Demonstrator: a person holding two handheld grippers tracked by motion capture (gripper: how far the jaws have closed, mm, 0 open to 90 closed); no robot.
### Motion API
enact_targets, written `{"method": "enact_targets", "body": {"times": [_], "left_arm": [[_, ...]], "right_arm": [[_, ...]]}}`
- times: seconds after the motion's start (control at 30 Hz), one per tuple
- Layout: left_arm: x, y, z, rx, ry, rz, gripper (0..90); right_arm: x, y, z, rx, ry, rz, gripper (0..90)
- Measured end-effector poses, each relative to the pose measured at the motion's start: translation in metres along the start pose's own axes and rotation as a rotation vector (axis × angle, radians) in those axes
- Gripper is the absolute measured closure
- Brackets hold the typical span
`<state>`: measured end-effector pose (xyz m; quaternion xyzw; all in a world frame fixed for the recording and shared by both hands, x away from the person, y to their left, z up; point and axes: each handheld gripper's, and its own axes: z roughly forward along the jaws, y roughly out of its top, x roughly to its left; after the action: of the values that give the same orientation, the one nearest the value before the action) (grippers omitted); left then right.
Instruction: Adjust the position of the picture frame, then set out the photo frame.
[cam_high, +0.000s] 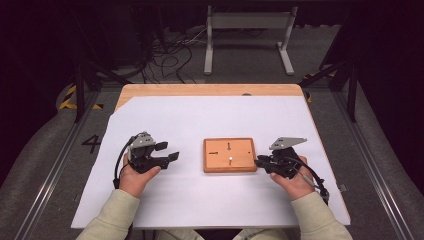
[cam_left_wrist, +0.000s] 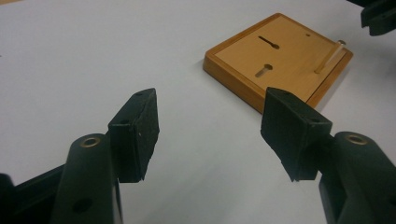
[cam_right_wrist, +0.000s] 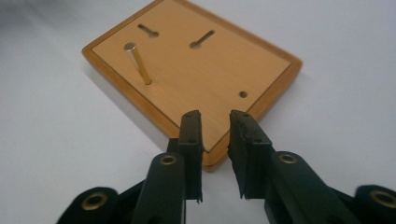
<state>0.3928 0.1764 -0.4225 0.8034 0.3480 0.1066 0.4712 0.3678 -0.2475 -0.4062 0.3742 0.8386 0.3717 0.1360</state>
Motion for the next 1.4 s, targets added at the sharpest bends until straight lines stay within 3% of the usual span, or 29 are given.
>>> {"method": "enact_targets", "body": {"times": [0.1, 0.27, 0.53, 0.77, 1.03, 1.17, 1.4], "left_arm": [[-0.005, 0.003, 0.003, 0.012, -0.013, 0.008, 42.4], [-0.014, 0.006, 0.006, -0.006, -0.033, 0.036, 44.4], [-0.031, 0.015, 0.017, -0.019, -0.058, 0.102, 43.6], [-0.042, 0.027, 0.03, -0.032, -0.077, 0.09, 41.1], [-0.054, 0.035, 0.05, -0.032, -0.16, 0.112, 39.4], [-0.06, 0.035, 0.06, -0.022, -0.222, 0.123, 48.0], [-0.071, 0.04, 0.077, 0.004, -0.266, 0.141, 48.0]], "right_arm": [[-0.007, -0.001, -0.009, -0.034, -0.032, -0.004, 67.6], [-0.016, -0.003, -0.021, -0.087, -0.044, -0.027, 60.4], [-0.033, -0.007, -0.031, -0.146, -0.057, -0.001, 52.1], [-0.039, -0.011, -0.035, -0.149, -0.052, 0.025, 51.0], [-0.045, -0.013, -0.036, -0.156, -0.02, 0.039, 53.0], [-0.045, -0.013, -0.036, -0.156, -0.016, 0.037, 53.6], [-0.045, -0.014, -0.037, -0.16, -0.013, 0.039, 53.7]]}}
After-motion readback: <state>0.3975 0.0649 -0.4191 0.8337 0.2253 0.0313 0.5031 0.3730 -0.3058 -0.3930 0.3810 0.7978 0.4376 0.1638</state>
